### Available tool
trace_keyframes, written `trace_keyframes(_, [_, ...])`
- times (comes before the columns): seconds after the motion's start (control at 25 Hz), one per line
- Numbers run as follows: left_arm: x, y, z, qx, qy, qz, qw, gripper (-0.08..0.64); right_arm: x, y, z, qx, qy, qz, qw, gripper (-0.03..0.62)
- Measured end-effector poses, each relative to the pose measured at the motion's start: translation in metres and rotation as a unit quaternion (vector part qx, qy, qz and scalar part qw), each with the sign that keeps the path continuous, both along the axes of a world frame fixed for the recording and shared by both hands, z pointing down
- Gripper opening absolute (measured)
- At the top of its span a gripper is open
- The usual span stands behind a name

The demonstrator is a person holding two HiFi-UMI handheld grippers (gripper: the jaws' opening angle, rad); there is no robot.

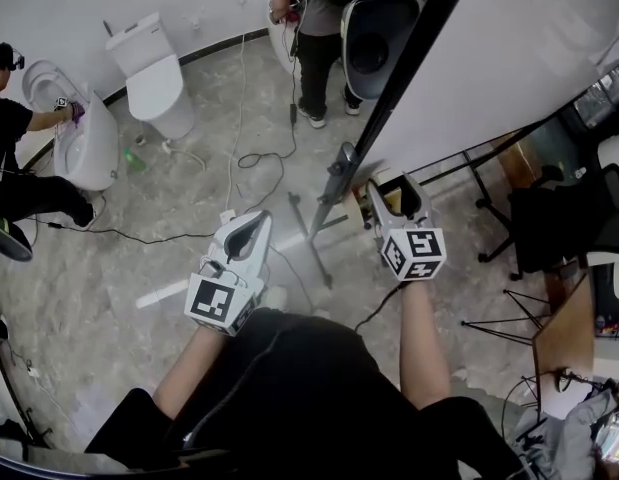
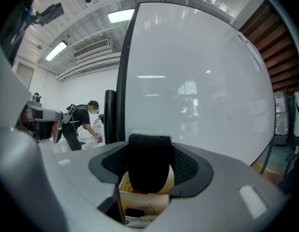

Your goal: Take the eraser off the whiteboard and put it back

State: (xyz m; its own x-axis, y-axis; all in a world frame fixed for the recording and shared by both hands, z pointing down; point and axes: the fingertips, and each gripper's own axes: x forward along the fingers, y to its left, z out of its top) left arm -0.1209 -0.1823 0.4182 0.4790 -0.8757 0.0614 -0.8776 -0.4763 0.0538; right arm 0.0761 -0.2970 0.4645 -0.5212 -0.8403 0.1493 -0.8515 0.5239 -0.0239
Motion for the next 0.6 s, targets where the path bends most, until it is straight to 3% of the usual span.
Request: trace_keyframes(0.6, [0.002,-0.006,0.0,-0.003,-0.003,0.007,1.0,0.006,-0.002,-0.006,0.016,-0.016,0.015,0.003,1.0,0.27])
